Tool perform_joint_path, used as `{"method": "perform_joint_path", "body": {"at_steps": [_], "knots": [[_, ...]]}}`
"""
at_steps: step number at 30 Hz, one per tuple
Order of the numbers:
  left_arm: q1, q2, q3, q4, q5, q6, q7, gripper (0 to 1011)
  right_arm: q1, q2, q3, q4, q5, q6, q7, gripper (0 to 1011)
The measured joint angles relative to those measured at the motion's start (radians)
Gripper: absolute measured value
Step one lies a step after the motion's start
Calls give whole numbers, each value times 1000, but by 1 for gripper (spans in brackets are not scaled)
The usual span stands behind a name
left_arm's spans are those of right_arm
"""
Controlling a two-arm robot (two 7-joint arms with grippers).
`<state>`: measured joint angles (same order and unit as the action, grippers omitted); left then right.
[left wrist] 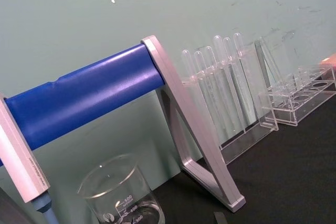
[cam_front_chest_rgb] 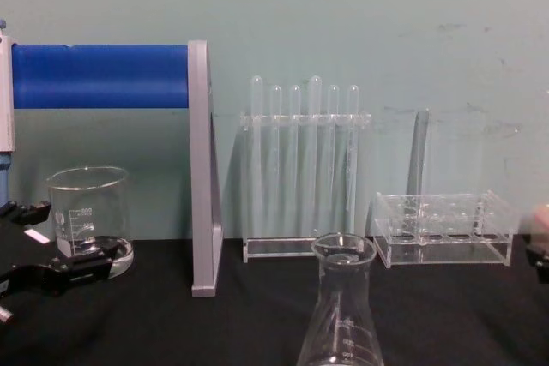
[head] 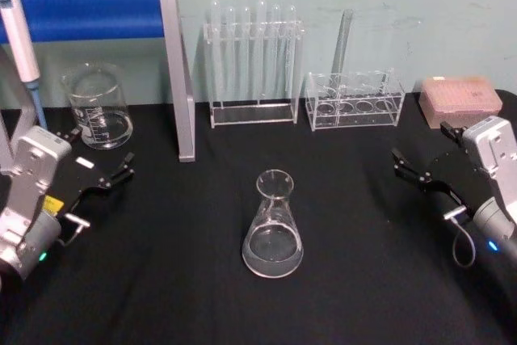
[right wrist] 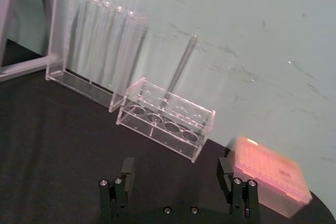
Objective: Grasp the erlenmeyer flask with one hand, shake it three times, then place it back.
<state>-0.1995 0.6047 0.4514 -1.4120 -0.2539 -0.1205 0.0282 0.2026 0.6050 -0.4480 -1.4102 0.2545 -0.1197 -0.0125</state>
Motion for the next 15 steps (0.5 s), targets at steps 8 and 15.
{"method": "perform_joint_path", "body": {"at_steps": [8, 15], "knots": [[0, 0, 0, 0, 0, 0, 0, 1001, -5, 26, 39, -44, 94, 27, 141, 1002], [0, 0, 0, 0, 0, 0, 0, 1001, -44, 75, 69, -128, 180, 36, 285, 1002]]}}
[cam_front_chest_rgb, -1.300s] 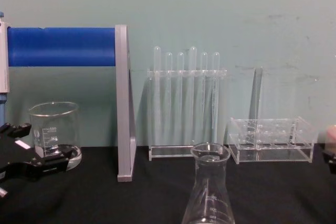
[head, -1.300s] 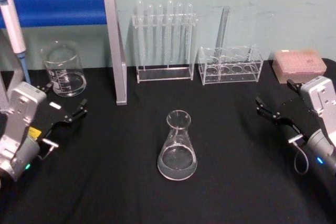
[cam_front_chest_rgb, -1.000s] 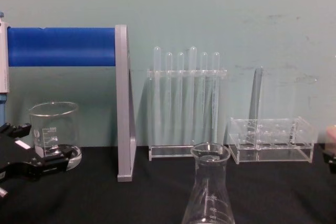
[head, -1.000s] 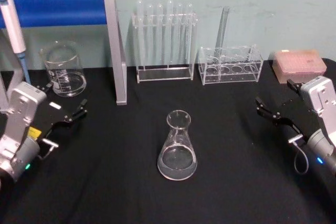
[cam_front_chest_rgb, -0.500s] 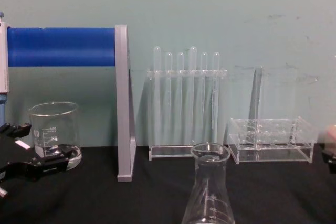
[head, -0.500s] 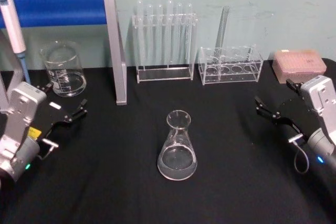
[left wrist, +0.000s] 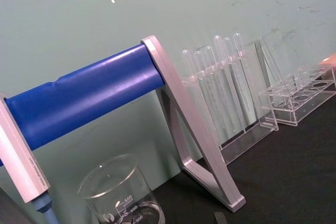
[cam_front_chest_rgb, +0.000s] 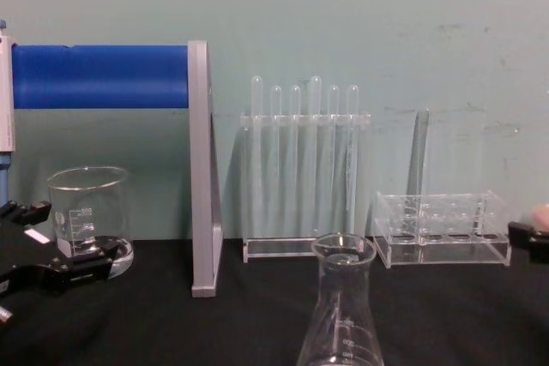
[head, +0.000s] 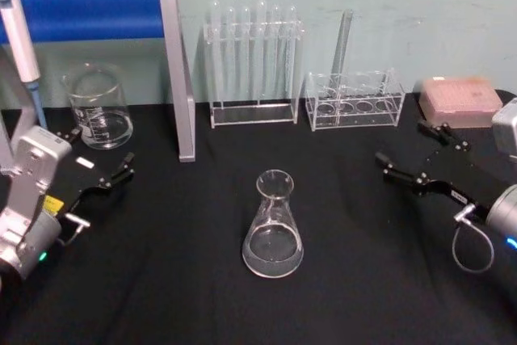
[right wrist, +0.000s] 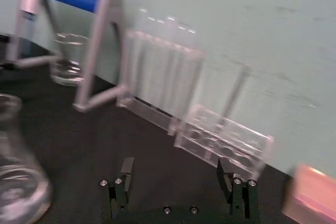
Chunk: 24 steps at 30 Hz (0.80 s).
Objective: Grasp the erlenmeyer flask with one hand, shake it three times, then place it back.
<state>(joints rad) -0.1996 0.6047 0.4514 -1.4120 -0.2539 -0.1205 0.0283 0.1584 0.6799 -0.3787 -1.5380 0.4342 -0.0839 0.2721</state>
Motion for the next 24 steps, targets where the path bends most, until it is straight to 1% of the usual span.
{"method": "perform_joint_path", "body": {"at_steps": [1, 2, 3, 4, 5, 7, 10, 11, 14, 17, 18, 20, 23, 24], "knots": [[0, 0, 0, 0, 0, 0, 0, 1001, -12, 13, 6, -22, 22, 3, 36, 1002], [0, 0, 0, 0, 0, 0, 0, 1001, -12, 13, 6, -22, 22, 3, 36, 1002], [0, 0, 0, 0, 0, 0, 0, 1001, -21, 23, 10, -39, 40, 6, 68, 1002], [0, 0, 0, 0, 0, 0, 0, 1001, -27, 28, 12, -46, 48, 7, 83, 1002], [0, 0, 0, 0, 0, 0, 0, 1001, -36, 36, 14, -61, 62, 9, 112, 1002], [0, 0, 0, 0, 0, 0, 0, 1001, -49, 47, 16, -82, 78, 13, 151, 1002], [0, 0, 0, 0, 0, 0, 0, 1001, -61, 53, 14, -98, 86, 18, 181, 1002], [0, 0, 0, 0, 0, 0, 0, 1001, -65, 54, 12, -104, 89, 20, 198, 1003], [0, 0, 0, 0, 0, 0, 0, 1001, -69, 54, 8, -109, 92, 22, 221, 1002], [0, 0, 0, 0, 0, 0, 0, 1001, -71, 51, 1, -113, 96, 24, 264, 1002], [0, 0, 0, 0, 0, 0, 0, 1001, -71, 51, 1, -113, 96, 24, 264, 1002], [0, 0, 0, 0, 0, 0, 0, 1001, -67, 45, -8, -113, 97, 25, 298, 1002], [0, 0, 0, 0, 0, 0, 0, 1001, -59, 36, -17, -109, 99, 27, 327, 1002], [0, 0, 0, 0, 0, 0, 0, 1001, -51, 29, -24, -103, 101, 31, 345, 1002]]}}
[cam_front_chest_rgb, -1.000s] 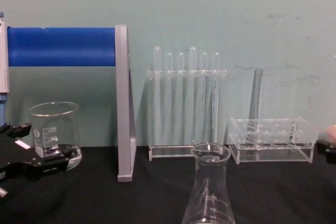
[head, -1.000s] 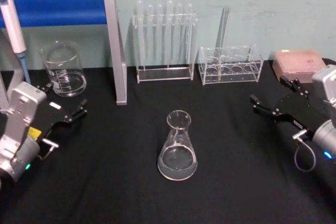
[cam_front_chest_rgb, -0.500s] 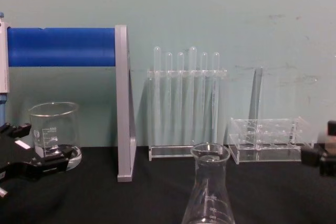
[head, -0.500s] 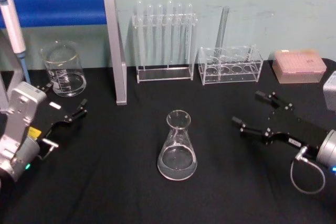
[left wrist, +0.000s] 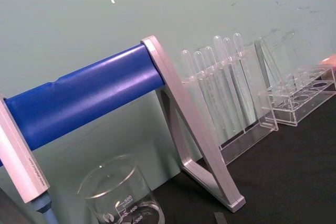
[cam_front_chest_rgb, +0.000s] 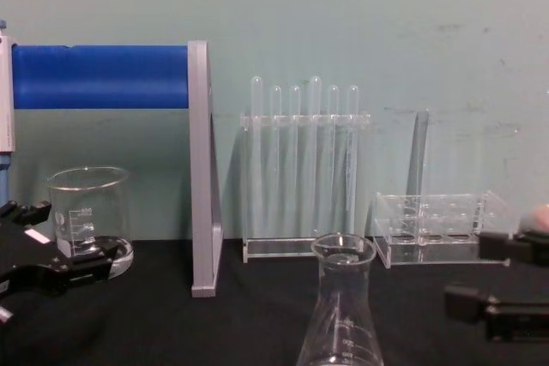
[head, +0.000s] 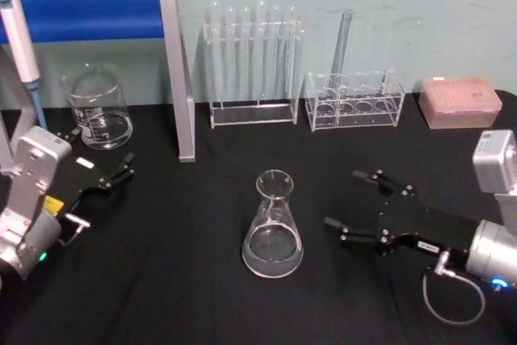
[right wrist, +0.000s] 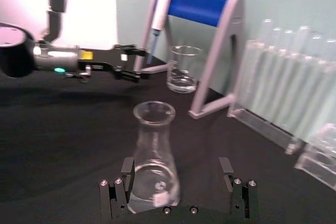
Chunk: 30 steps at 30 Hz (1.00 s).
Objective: Grasp the erlenmeyer flask with one hand, shake it three times, then place it back.
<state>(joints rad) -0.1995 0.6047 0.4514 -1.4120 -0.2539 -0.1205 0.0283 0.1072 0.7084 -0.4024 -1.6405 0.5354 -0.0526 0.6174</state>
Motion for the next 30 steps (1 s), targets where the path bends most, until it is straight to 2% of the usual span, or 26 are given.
{"method": "perform_joint_path", "body": {"at_steps": [6, 12, 19, 30], "knots": [[0, 0, 0, 0, 0, 0, 0, 1001, 35, -30, -32, 31, 11, 10, 55, 1002], [0, 0, 0, 0, 0, 0, 0, 1001, 92, -71, -81, 88, 11, 4, 104, 1002], [0, 0, 0, 0, 0, 0, 0, 1001, 150, -114, -122, 151, -7, -10, 128, 1002], [0, 0, 0, 0, 0, 0, 0, 1001, 212, -165, -149, 231, -16, -14, 129, 1002]]}}
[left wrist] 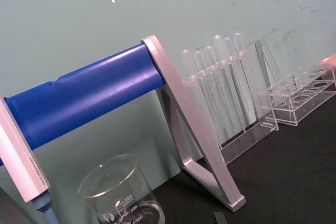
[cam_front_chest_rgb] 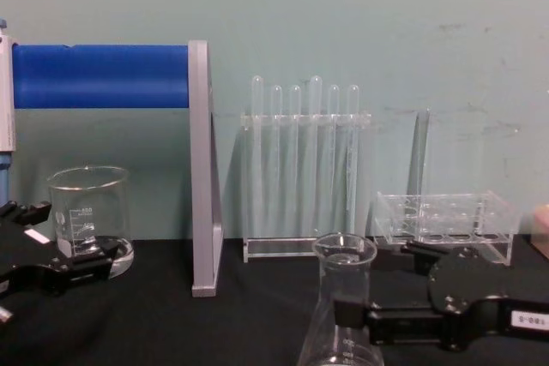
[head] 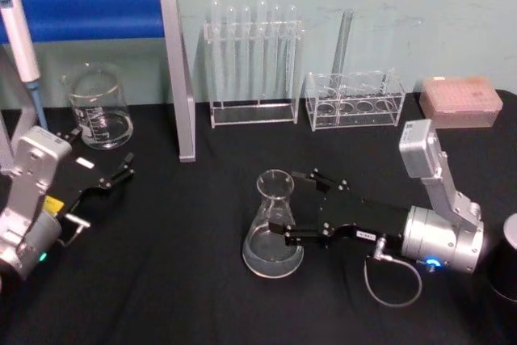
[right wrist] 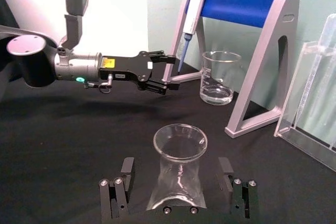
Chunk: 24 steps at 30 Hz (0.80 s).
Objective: Grasp the erlenmeyer flask with one hand, shake it three times, then place it back.
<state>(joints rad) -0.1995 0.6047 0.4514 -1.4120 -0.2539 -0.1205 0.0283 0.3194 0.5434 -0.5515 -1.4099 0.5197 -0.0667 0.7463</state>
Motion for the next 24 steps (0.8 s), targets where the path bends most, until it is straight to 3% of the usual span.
{"method": "perform_joint_path", "body": {"at_steps": [15, 24], "knots": [[0, 0, 0, 0, 0, 0, 0, 1001, 43, -48, -18, 59, 3, 7, -11, 1002], [0, 0, 0, 0, 0, 0, 0, 1001, 51, -53, -19, 66, 6, 14, -16, 1002]]}}
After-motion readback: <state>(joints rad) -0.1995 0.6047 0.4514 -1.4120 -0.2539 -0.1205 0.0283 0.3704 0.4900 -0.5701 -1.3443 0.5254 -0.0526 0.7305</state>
